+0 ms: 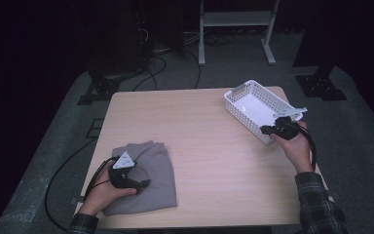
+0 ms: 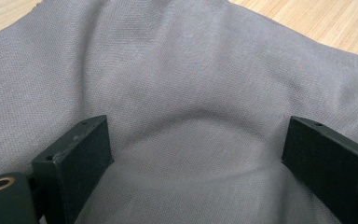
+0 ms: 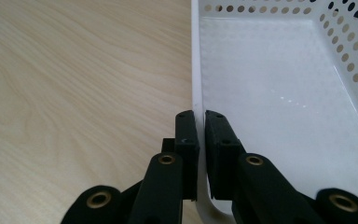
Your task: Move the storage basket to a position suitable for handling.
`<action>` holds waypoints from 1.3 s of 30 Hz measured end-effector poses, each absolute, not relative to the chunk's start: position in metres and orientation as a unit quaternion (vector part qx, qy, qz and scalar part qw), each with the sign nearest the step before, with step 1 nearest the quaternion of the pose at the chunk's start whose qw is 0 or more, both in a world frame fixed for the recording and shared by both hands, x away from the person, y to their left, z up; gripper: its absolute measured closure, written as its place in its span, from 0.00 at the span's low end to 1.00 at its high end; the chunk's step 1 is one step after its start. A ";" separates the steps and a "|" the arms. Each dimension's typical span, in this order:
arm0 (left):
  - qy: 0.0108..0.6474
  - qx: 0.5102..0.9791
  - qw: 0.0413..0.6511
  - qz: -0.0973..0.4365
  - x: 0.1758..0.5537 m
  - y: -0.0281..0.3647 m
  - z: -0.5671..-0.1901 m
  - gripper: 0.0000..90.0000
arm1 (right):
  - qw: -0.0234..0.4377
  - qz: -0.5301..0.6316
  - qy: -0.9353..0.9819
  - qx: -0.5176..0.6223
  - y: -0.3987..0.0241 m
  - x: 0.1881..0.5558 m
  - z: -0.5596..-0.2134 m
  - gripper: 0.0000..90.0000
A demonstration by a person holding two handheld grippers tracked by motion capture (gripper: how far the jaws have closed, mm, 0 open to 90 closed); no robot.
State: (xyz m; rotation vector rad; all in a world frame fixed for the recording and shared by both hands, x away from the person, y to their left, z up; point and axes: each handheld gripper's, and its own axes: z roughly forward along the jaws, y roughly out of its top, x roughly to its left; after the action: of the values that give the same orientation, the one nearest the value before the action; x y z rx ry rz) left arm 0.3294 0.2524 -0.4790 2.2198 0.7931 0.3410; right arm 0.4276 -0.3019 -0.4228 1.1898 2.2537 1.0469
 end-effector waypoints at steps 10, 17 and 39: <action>0.310 0.865 0.372 0.133 0.329 0.252 -0.479 0.07 | 0.192 0.374 0.807 0.414 -0.302 0.410 -0.421 0.93; 0.310 0.865 0.372 0.133 0.329 0.252 -0.479 0.07 | 0.189 0.368 0.815 0.405 -0.297 0.397 -0.418 0.93; 0.309 0.866 0.370 0.133 0.329 0.252 -0.479 0.07 | 0.183 0.360 0.838 0.366 -0.262 0.346 -0.415 0.93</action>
State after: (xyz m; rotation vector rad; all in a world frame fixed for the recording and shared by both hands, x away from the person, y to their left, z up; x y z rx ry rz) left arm 0.3294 0.2525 -0.4789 2.2215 0.7927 0.3406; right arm 0.3462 -0.2625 -0.4153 1.0329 2.3655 1.0170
